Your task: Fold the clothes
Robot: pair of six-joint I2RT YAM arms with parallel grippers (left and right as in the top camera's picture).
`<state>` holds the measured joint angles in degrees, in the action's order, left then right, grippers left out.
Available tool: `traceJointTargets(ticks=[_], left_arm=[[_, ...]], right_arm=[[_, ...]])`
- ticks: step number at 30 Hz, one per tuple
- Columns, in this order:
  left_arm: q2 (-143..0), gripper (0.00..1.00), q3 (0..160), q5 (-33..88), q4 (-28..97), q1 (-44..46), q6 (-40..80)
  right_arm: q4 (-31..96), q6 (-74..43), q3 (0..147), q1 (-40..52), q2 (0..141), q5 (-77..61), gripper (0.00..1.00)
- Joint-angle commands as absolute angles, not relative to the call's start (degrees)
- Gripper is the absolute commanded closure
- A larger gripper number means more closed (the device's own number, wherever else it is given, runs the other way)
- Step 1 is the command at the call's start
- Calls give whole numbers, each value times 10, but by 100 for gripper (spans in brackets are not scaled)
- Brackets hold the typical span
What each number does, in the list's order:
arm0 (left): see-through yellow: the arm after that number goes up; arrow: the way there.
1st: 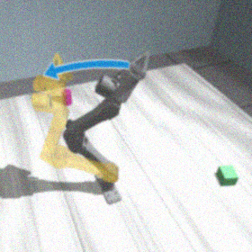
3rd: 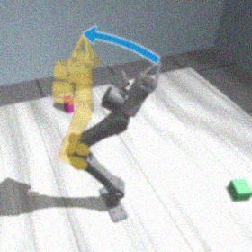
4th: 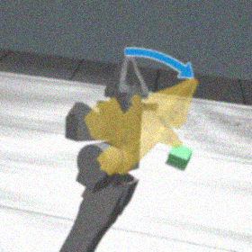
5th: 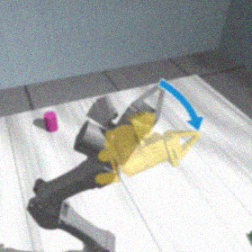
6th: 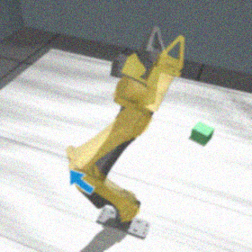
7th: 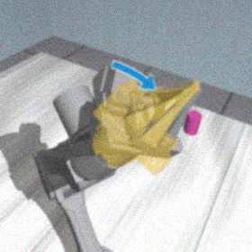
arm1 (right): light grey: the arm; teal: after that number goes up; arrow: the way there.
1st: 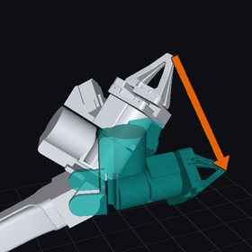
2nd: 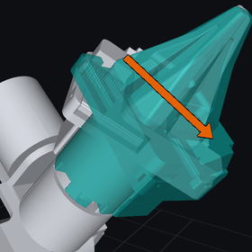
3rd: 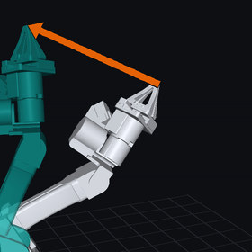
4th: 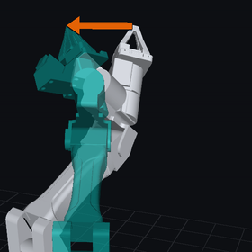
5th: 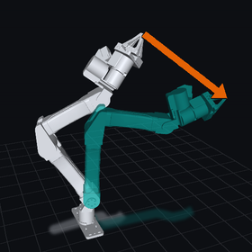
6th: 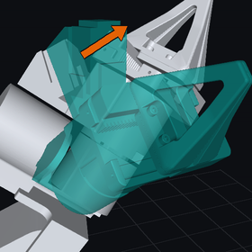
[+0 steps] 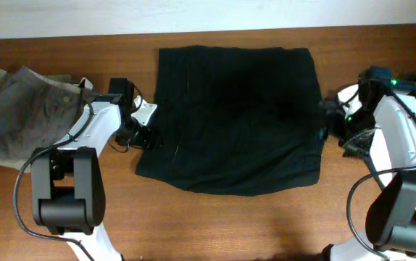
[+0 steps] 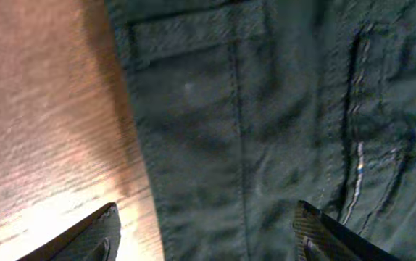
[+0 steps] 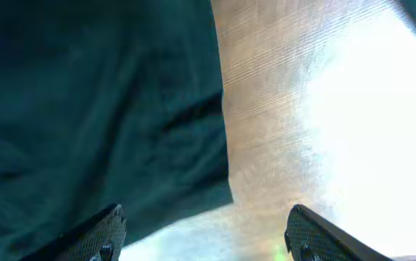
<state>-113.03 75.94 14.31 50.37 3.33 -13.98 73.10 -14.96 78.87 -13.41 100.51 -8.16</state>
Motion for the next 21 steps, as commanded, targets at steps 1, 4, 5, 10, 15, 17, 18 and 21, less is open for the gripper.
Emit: traceJointTargets(ticks=[1,4,5,10,15,17,18,21], left_arm=[[-1128,24,762,137,517,15,-137],[-1128,24,762,137,526,5,-136],[-1128,24,762,142,526,5,-136],[-1128,40,762,152,524,6,-136],[-1128,47,762,149,520,6,-136],[-1128,47,762,133,521,6,-136],[-1128,47,762,126,523,6,-136],[-1128,34,762,126,524,6,-136]], right_arm=[[718,-137,695,-120,1009,-102,27],[649,-118,567,-105,1009,-183,30],[621,-118,535,-97,1009,-201,30],[604,-118,568,-90,992,-187,96],[853,-79,763,-89,962,-134,96],[895,-79,804,-89,957,-128,91],[896,-79,803,-89,957,-126,69],[873,-79,773,-91,960,-103,21]])
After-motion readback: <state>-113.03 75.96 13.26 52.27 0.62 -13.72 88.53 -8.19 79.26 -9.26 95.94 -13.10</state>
